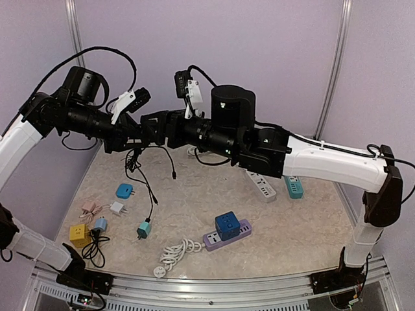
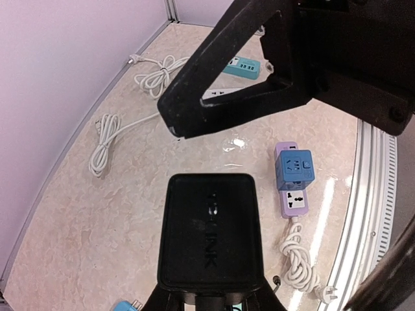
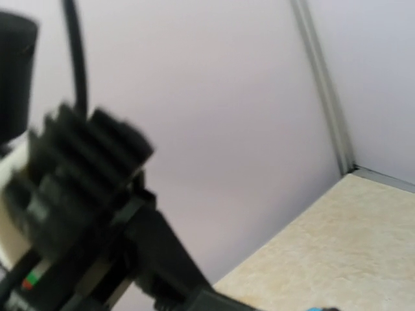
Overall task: Insert the plug
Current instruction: Adjust the plug.
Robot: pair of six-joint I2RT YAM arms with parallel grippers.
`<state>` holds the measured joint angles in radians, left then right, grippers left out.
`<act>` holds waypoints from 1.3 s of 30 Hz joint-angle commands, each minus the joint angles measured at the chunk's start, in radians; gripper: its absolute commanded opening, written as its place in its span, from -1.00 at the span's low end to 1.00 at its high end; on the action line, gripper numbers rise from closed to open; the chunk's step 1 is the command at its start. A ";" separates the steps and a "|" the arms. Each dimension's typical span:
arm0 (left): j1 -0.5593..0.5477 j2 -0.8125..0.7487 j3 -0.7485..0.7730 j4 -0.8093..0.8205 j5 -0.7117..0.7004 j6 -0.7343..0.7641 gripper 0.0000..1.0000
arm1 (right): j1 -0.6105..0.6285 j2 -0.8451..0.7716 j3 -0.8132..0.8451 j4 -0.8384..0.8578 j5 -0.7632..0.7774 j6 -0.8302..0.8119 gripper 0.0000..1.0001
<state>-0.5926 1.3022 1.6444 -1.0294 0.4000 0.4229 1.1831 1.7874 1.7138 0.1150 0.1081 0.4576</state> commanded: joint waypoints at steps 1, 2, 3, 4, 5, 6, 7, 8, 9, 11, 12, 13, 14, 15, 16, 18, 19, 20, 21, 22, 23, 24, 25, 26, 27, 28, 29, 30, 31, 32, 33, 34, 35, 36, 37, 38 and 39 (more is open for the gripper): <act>-0.014 -0.010 -0.006 0.032 -0.030 -0.014 -1.00 | 0.014 0.065 0.069 -0.108 0.115 0.030 0.42; -0.015 -0.011 -0.005 0.033 -0.030 -0.014 -1.00 | 0.015 0.075 0.079 -0.109 0.106 0.028 0.42; -0.015 -0.011 -0.006 0.032 -0.031 -0.013 -1.00 | 0.015 0.084 0.089 -0.109 0.099 0.027 0.41; -0.015 -0.011 -0.006 0.033 -0.032 -0.014 -1.00 | 0.016 0.091 0.098 -0.124 0.096 0.025 0.41; -0.016 -0.012 -0.005 0.032 -0.033 -0.014 -1.00 | 0.015 0.098 0.107 -0.135 0.095 0.024 0.42; -0.016 -0.012 -0.005 0.033 -0.033 -0.014 -1.00 | 0.016 0.104 0.114 -0.139 0.100 0.024 0.42; -0.016 -0.011 -0.006 0.033 -0.033 -0.015 -1.00 | 0.016 0.109 0.119 -0.138 0.101 0.024 0.41; -0.016 -0.012 -0.006 0.033 -0.033 -0.015 -1.00 | 0.016 0.113 0.123 -0.137 0.103 0.024 0.41; -0.016 -0.012 -0.005 0.032 -0.033 -0.017 -1.00 | 0.016 0.119 0.128 -0.137 0.105 0.024 0.39; -0.016 -0.011 -0.006 0.035 -0.036 -0.018 -1.00 | 0.015 0.130 0.138 -0.146 0.115 0.019 0.33; -0.016 -0.012 -0.005 0.035 -0.038 -0.018 -1.00 | 0.015 0.133 0.142 -0.150 0.124 0.018 0.26; -0.016 -0.012 -0.006 0.035 -0.041 -0.017 -1.00 | 0.016 0.135 0.142 -0.152 0.131 0.018 0.12; -0.018 -0.011 -0.005 0.036 -0.046 -0.017 -1.00 | 0.015 0.139 0.142 -0.153 0.138 0.017 -0.01; -0.019 -0.011 -0.006 0.036 -0.049 -0.017 -1.00 | 0.015 0.142 0.143 -0.155 0.142 0.015 -0.15; -0.019 -0.012 -0.007 0.037 -0.055 -0.016 -1.00 | 0.015 0.145 0.147 -0.162 0.146 0.013 -0.22; -0.022 -0.012 -0.008 0.038 -0.063 -0.016 -1.00 | 0.014 0.152 0.153 -0.173 0.152 0.012 -0.38; -0.022 -0.012 -0.008 0.038 -0.070 -0.014 -1.00 | 0.015 0.154 0.153 -0.177 0.152 0.012 -0.48; -0.022 -0.012 -0.009 0.040 -0.074 -0.013 -1.00 | 0.014 0.154 0.152 -0.177 0.150 0.012 -0.62; -0.023 -0.011 -0.009 0.041 -0.077 -0.015 -1.00 | 0.014 0.155 0.152 -0.176 0.147 0.012 -0.69; -0.023 -0.010 -0.009 0.043 -0.081 -0.016 -1.00 | 0.014 0.154 0.152 -0.174 0.146 0.011 -0.83; -0.023 -0.010 -0.009 0.043 -0.083 -0.016 -1.00 | 0.014 0.154 0.151 -0.173 0.145 0.010 -0.93; -0.023 -0.009 -0.010 0.045 -0.086 -0.015 -1.00 | 0.015 0.155 0.150 -0.173 0.146 0.007 -1.00; -0.023 -0.007 -0.011 0.047 -0.089 -0.015 -1.00 | 0.014 0.153 0.150 -0.174 0.148 0.004 -1.00; -0.023 -0.007 -0.012 0.047 -0.091 -0.015 -1.00 | 0.014 0.152 0.148 -0.175 0.150 0.001 -1.00; -0.023 -0.007 -0.013 0.046 -0.091 -0.015 -1.00 | 0.013 0.150 0.146 -0.175 0.152 -0.001 -1.00; -0.023 -0.007 -0.015 0.046 -0.092 -0.014 -1.00 | 0.014 0.147 0.144 -0.176 0.153 -0.002 -1.00; -0.023 -0.006 -0.017 0.047 -0.093 -0.012 -1.00 | 0.014 0.145 0.142 -0.176 0.152 -0.003 -1.00; -0.023 -0.006 -0.019 0.046 -0.092 -0.010 -1.00 | 0.013 0.143 0.139 -0.174 0.150 -0.006 -1.00; -0.023 -0.006 -0.022 0.045 -0.092 -0.005 -1.00 | 0.014 0.139 0.135 -0.171 0.149 -0.008 -1.00; -0.023 -0.005 -0.026 0.044 -0.091 0.002 -1.00 | 0.015 0.134 0.126 -0.161 0.143 -0.013 -1.00; -0.023 -0.005 -0.033 0.043 -0.088 0.007 -0.80 | 0.014 0.126 0.106 -0.145 0.137 -0.015 -1.00; -0.023 -0.004 -0.037 0.044 -0.090 0.012 -0.43 | 0.010 0.116 0.087 -0.125 0.130 -0.015 -1.00; -0.023 -0.007 -0.043 0.043 -0.090 0.020 -0.13 | 0.007 0.106 0.070 -0.119 0.126 -0.012 -1.00; -0.023 -0.010 -0.049 0.040 -0.088 0.028 0.02 | 0.004 0.099 0.057 -0.118 0.124 -0.009 -1.00; -0.023 -0.012 -0.054 0.037 -0.087 0.036 0.15 | 0.001 0.092 0.046 -0.118 0.124 -0.006 -1.00; -0.023 -0.015 -0.061 0.033 -0.086 0.046 0.27 | -0.001 0.084 0.036 -0.093 0.126 -0.003 -1.00; -0.023 -0.017 -0.065 0.029 -0.086 0.055 0.36 | -0.003 0.078 0.026 -0.085 0.130 -0.002 -1.00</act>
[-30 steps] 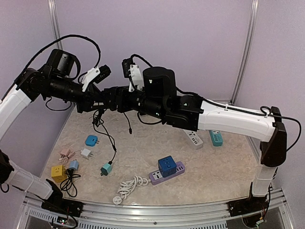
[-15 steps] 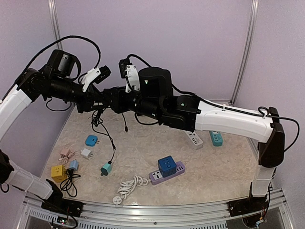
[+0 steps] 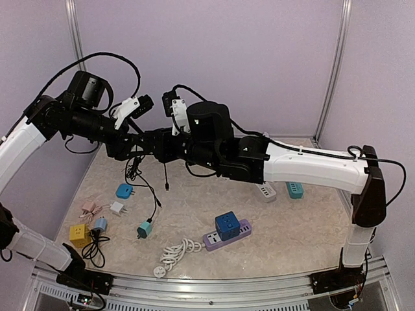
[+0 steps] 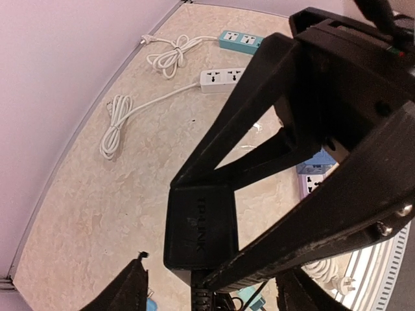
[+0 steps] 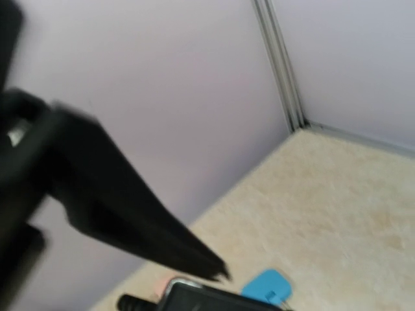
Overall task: Insert the plug
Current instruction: Adjust the plug.
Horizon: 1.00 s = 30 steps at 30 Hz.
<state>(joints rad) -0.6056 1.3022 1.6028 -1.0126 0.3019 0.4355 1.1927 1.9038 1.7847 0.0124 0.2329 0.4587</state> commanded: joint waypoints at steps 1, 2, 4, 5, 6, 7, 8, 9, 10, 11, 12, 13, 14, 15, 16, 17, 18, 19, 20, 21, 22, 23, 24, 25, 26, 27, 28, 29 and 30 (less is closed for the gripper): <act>-0.010 -0.019 -0.030 0.009 0.011 0.049 0.41 | -0.014 -0.044 -0.056 0.024 0.006 -0.002 -1.00; -0.010 -0.022 -0.036 0.005 0.011 0.056 0.45 | -0.017 -0.050 -0.064 0.029 0.007 0.000 -1.00; -0.010 -0.030 -0.049 -0.005 0.013 0.072 0.55 | -0.019 -0.060 -0.075 0.029 0.014 -0.004 -1.00; -0.008 -0.031 -0.058 -0.012 0.014 0.082 0.59 | -0.018 -0.066 -0.082 0.029 0.018 -0.008 -1.00; -0.008 -0.035 -0.068 -0.021 0.016 0.093 0.63 | -0.019 -0.075 -0.094 0.031 0.020 -0.014 -1.00; -0.007 -0.038 -0.081 -0.032 0.021 0.106 0.66 | -0.019 -0.086 -0.110 0.036 0.018 -0.020 -1.00; -0.003 -0.043 -0.101 -0.040 0.026 0.122 0.67 | -0.019 -0.099 -0.135 0.042 0.016 -0.027 -1.00; 0.001 -0.050 -0.126 -0.048 0.034 0.139 0.68 | -0.019 -0.116 -0.166 0.048 0.013 -0.031 -1.00; 0.008 -0.061 -0.155 -0.053 0.045 0.159 0.69 | -0.019 -0.132 -0.201 0.055 0.011 -0.034 -1.00; 0.017 -0.072 -0.190 -0.057 0.061 0.184 0.69 | -0.017 -0.153 -0.245 0.066 0.008 -0.036 -1.00; 0.028 -0.080 -0.225 -0.066 0.077 0.206 0.69 | -0.012 -0.177 -0.295 0.092 0.006 -0.043 -1.00; 0.039 -0.092 -0.261 -0.068 0.091 0.226 0.69 | -0.003 -0.199 -0.370 0.116 0.015 -0.054 -1.00; 0.047 -0.098 -0.292 -0.070 0.101 0.242 0.69 | 0.009 -0.221 -0.426 0.140 0.029 -0.063 -1.00; 0.054 -0.107 -0.325 -0.072 0.110 0.258 0.69 | 0.022 -0.236 -0.477 0.163 0.044 -0.067 -1.00; 0.060 -0.114 -0.351 -0.070 0.116 0.269 0.68 | 0.034 -0.253 -0.524 0.183 0.061 -0.063 -1.00; 0.065 -0.123 -0.374 -0.069 0.119 0.278 0.68 | 0.046 -0.264 -0.560 0.196 0.074 -0.059 -1.00; 0.071 -0.130 -0.385 -0.068 0.122 0.281 0.67 | 0.052 -0.272 -0.591 0.208 0.083 -0.052 -1.00; 0.076 -0.135 -0.391 -0.069 0.128 0.281 0.67 | 0.062 -0.279 -0.621 0.218 0.096 -0.048 -1.00; 0.083 -0.140 -0.392 -0.075 0.131 0.280 0.67 | 0.069 -0.287 -0.646 0.232 0.103 -0.046 -1.00; 0.089 -0.144 -0.391 -0.081 0.132 0.278 0.66 | 0.073 -0.293 -0.674 0.245 0.109 -0.045 -1.00; 0.097 -0.150 -0.390 -0.090 0.130 0.273 0.67 | 0.079 -0.302 -0.697 0.254 0.116 -0.041 -1.00; 0.105 -0.161 -0.388 -0.100 0.125 0.271 0.66 | 0.084 -0.308 -0.718 0.259 0.125 -0.039 -1.00; 0.114 -0.168 -0.387 -0.116 0.117 0.269 0.66 | 0.091 -0.314 -0.739 0.265 0.134 -0.038 -1.00; 0.120 -0.179 -0.386 -0.132 0.105 0.268 0.67 | 0.100 -0.318 -0.758 0.273 0.145 -0.046 -1.00; 0.125 -0.189 -0.386 -0.147 0.085 0.266 0.67 | 0.106 -0.322 -0.776 0.281 0.155 -0.053 -1.00; 0.128 -0.208 -0.388 -0.160 0.065 0.266 0.67 | 0.110 -0.325 -0.799 0.287 0.162 -0.056 -1.00; 0.128 -0.229 -0.392 -0.178 0.041 0.272 0.68 | 0.113 -0.330 -0.817 0.300 0.159 -0.058 -1.00; 0.130 -0.247 -0.392 -0.190 0.022 0.279 0.68 | 0.116 -0.334 -0.838 0.325 0.158 -0.060 -1.00; 0.130 -0.275 -0.391 -0.201 0.005 0.283 0.70 | 0.121 -0.339 -0.857 0.344 0.159 -0.062 -1.00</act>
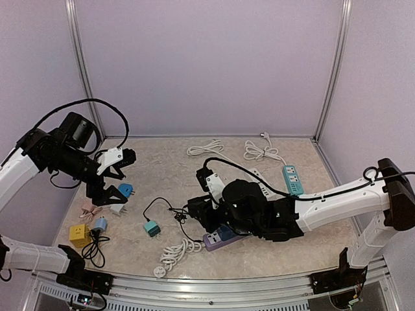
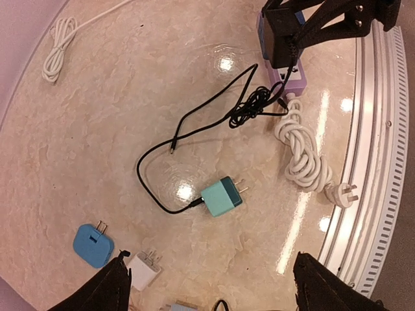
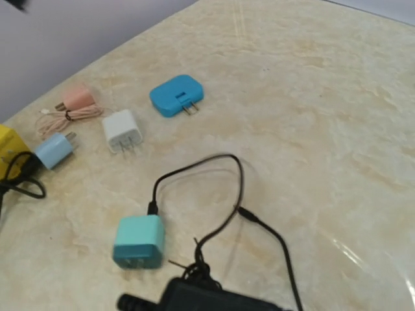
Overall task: Insert the plug
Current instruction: Adjust the plug.
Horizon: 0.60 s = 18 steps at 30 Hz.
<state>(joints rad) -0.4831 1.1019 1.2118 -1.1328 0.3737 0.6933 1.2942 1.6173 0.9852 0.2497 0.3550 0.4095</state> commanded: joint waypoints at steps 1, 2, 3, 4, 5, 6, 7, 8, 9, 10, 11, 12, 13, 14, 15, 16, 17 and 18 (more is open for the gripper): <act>0.006 -0.091 0.005 -0.092 -0.085 0.025 0.72 | 0.023 -0.057 -0.075 0.124 0.038 -0.020 -1.00; 0.004 -0.111 0.012 -0.098 -0.095 0.023 0.74 | 0.027 -0.061 -0.093 0.140 0.044 -0.030 -1.00; -0.002 -0.127 0.027 -0.096 -0.102 0.016 0.75 | 0.031 -0.064 -0.109 0.155 0.045 -0.042 -1.00; -0.013 -0.133 0.041 -0.084 -0.105 -0.006 0.75 | 0.032 -0.067 -0.126 0.175 0.036 -0.053 -1.00; -0.031 -0.133 0.053 -0.061 -0.109 -0.038 0.75 | 0.032 -0.071 -0.142 0.197 0.026 -0.070 -1.00; -0.049 -0.128 0.067 -0.031 -0.110 -0.082 0.74 | 0.033 -0.076 -0.155 0.217 0.019 -0.088 -1.00; -0.068 -0.106 0.083 -0.006 -0.102 -0.139 0.72 | 0.033 -0.081 -0.166 0.231 0.015 -0.104 -1.00; -0.075 -0.088 0.102 0.005 -0.077 -0.166 0.71 | 0.033 -0.089 -0.172 0.240 0.013 -0.116 -1.00; -0.076 -0.057 0.126 0.003 -0.041 -0.175 0.71 | 0.033 -0.099 -0.176 0.244 0.014 -0.125 -1.00; -0.077 -0.015 0.148 -0.003 -0.020 -0.174 0.72 | 0.031 -0.112 -0.176 0.240 0.018 -0.133 -1.00; -0.078 0.010 0.169 -0.011 -0.017 -0.159 0.73 | 0.030 -0.123 -0.169 0.221 0.026 -0.131 -1.00; -0.080 0.041 0.193 -0.019 -0.023 -0.135 0.73 | 0.027 -0.134 -0.151 0.193 0.030 -0.125 -1.00; -0.084 0.064 0.220 -0.030 -0.038 -0.111 0.73 | 0.024 -0.146 -0.139 0.162 0.027 -0.117 -1.00; -0.089 0.104 0.250 -0.038 -0.059 -0.093 0.73 | 0.023 -0.156 -0.133 0.143 0.025 -0.110 -1.00; -0.093 0.127 0.277 -0.040 -0.076 -0.084 0.72 | 0.021 -0.166 -0.131 0.131 0.022 -0.103 -1.00; -0.096 0.158 0.297 -0.036 -0.084 -0.080 0.71 | 0.016 -0.174 -0.133 0.126 0.011 -0.096 -1.00; -0.104 0.187 0.310 -0.031 -0.090 -0.079 0.70 | 0.013 -0.179 -0.133 0.121 -0.001 -0.087 -1.00; -0.119 0.202 0.317 -0.029 -0.089 -0.073 0.69 | 0.009 -0.183 -0.131 0.113 -0.011 -0.076 -1.00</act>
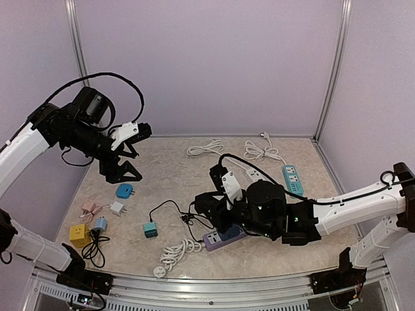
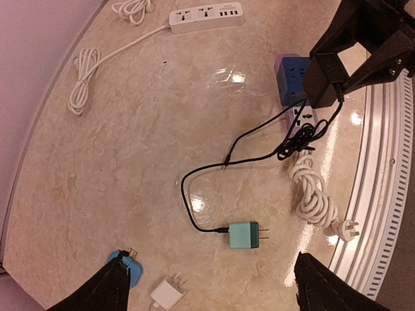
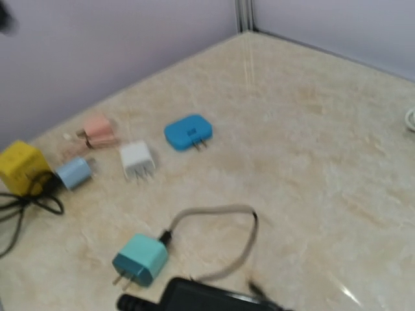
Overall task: Insert the plug
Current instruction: Adjust the plug.
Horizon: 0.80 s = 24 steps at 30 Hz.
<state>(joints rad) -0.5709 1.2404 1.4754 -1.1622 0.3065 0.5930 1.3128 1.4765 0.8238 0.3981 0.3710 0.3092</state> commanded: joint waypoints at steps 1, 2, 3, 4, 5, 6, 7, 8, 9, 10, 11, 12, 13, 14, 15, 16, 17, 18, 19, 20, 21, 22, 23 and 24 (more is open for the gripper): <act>-0.049 0.077 0.050 0.005 -0.023 0.036 0.68 | -0.014 -0.046 0.034 -0.042 -0.036 0.038 -1.00; -0.079 0.083 0.041 0.012 -0.018 0.041 0.67 | -0.020 -0.048 0.034 -0.044 -0.045 0.045 -1.00; -0.101 0.087 0.026 0.029 -0.007 0.043 0.67 | -0.024 -0.048 0.036 -0.039 -0.050 0.048 -1.00; -0.122 0.083 -0.001 0.065 0.004 0.036 0.66 | -0.030 -0.047 0.038 -0.032 -0.052 0.051 -1.00; -0.143 0.070 -0.038 0.115 0.014 0.023 0.62 | -0.036 -0.042 0.038 -0.025 -0.053 0.051 -1.00; -0.165 0.054 -0.088 0.181 0.027 0.009 0.55 | -0.042 -0.037 0.040 -0.016 -0.049 0.052 -1.00; -0.189 0.016 -0.147 0.251 0.031 0.004 0.47 | -0.046 -0.028 0.043 -0.008 -0.039 0.053 -1.00; -0.223 -0.022 -0.212 0.341 0.016 0.001 0.37 | -0.048 -0.020 0.043 -0.003 -0.026 0.058 -1.00; -0.250 -0.052 -0.283 0.431 -0.010 -0.019 0.26 | -0.048 -0.012 0.049 -0.007 -0.013 0.068 -1.00; -0.271 -0.101 -0.344 0.535 -0.023 -0.051 0.19 | -0.049 -0.007 0.055 -0.010 -0.002 0.078 -1.00; -0.281 -0.125 -0.405 0.625 -0.011 -0.090 0.17 | -0.049 -0.003 0.059 -0.011 0.009 0.087 -1.00; -0.289 -0.154 -0.480 0.709 0.009 -0.132 0.16 | -0.049 -0.001 0.062 -0.011 0.017 0.093 -1.00; -0.303 -0.182 -0.535 0.795 0.022 -0.161 0.15 | -0.050 0.003 0.065 -0.012 0.022 0.095 -1.00; -0.320 -0.198 -0.594 0.870 0.021 -0.189 0.15 | -0.049 0.008 0.070 -0.022 0.029 0.095 -1.00; -0.339 -0.215 -0.645 0.939 0.011 -0.221 0.15 | -0.050 0.013 0.081 -0.031 0.035 0.094 -1.00; -0.354 -0.226 -0.694 1.004 0.001 -0.257 0.14 | -0.050 0.018 0.085 -0.034 0.040 0.090 -1.00; -0.362 -0.241 -0.747 1.069 0.001 -0.304 0.11 | -0.050 0.025 0.086 -0.029 0.047 0.083 -1.00; -0.362 -0.252 -0.797 1.136 0.003 -0.343 0.05 | -0.049 0.031 0.086 -0.020 0.049 0.073 -1.00; -0.363 -0.266 -0.851 1.201 0.013 -0.361 0.01 | -0.048 0.037 0.084 -0.013 0.049 0.067 -1.00; -0.363 -0.279 -0.896 1.245 0.028 -0.363 0.00 | -0.048 0.044 0.082 -0.008 0.052 0.062 -1.00; -0.363 -0.286 -0.934 1.306 0.039 -0.365 0.00 | -0.045 0.051 0.079 -0.006 0.057 0.059 -1.00; -0.367 -0.290 -0.959 1.333 0.033 -0.376 0.01 | -0.042 0.056 0.077 -0.004 0.066 0.059 -1.00; -0.375 -0.288 -0.973 1.388 0.007 -0.397 0.01 | -0.035 0.059 0.077 -0.006 0.073 0.061 -1.00; -0.384 -0.279 -0.984 1.433 -0.040 -0.429 0.03 | -0.026 0.064 0.078 -0.010 0.076 0.062 -1.00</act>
<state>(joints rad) -0.9314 0.9684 0.5434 -0.0429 0.3183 0.2863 1.2716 1.5120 0.8856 0.3859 0.4088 0.3790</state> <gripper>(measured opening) 0.505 0.360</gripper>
